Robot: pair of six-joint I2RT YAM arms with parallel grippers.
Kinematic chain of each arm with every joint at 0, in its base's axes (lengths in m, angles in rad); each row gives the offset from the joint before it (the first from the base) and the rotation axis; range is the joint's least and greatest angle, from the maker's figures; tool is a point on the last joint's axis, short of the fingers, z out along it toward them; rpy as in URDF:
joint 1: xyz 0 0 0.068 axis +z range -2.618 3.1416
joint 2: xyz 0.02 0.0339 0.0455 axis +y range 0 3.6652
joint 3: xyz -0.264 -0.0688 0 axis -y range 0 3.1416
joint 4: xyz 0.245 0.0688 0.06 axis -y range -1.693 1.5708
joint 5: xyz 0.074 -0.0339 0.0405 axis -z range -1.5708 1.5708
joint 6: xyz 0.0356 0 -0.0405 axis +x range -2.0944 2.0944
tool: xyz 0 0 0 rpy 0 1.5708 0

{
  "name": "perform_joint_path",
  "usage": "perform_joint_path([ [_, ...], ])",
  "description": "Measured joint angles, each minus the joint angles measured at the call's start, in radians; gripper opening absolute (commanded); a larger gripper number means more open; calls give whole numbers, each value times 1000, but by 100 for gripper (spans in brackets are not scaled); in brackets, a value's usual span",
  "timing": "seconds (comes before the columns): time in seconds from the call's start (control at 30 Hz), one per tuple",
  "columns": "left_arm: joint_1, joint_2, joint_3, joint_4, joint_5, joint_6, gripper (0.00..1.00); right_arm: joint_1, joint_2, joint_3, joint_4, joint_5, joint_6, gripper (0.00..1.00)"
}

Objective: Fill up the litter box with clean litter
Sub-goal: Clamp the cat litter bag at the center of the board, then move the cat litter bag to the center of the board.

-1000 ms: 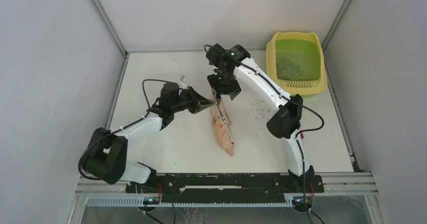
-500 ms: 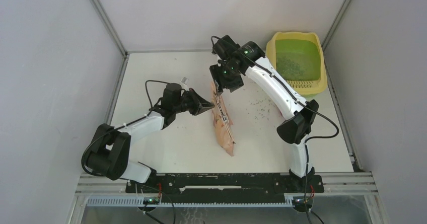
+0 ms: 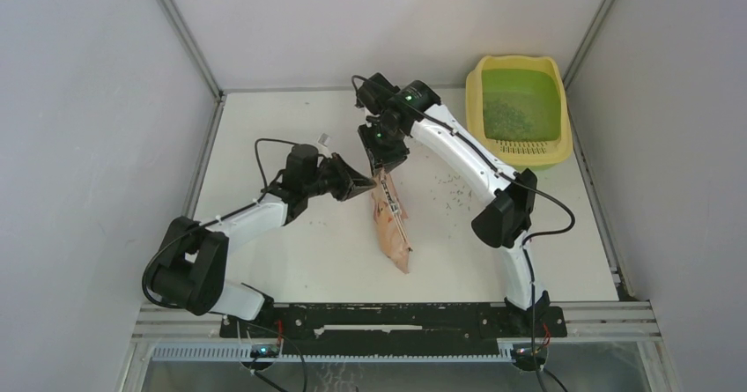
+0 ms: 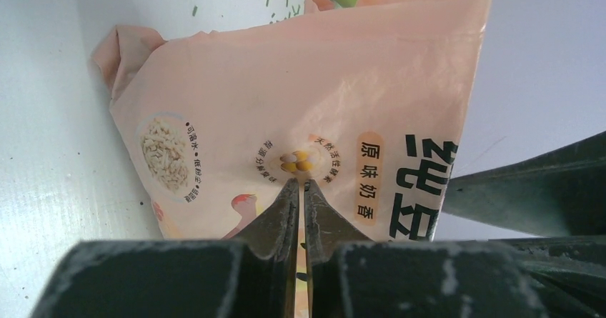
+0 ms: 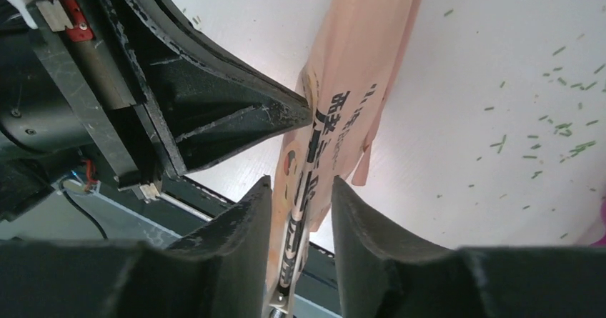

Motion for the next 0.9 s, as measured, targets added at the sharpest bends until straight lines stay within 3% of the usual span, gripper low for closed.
perform_joint_path([
  [0.2, -2, 0, 2, -19, -1, 8, 11, 1, 13, -2, 8, 0, -6, 0],
  [0.37, 1, -18, 26, -129, -18, 82, 38, -14, 15, -3, 19, -8, -8, 0],
  [0.47, 14, -66, 52, -229, -41, 145, 46, -28, 15, -3, 32, -25, -7, 0],
  [0.9, 192, -215, 65, -446, -64, 303, 51, -223, 14, 24, 154, -87, 1, 0],
])
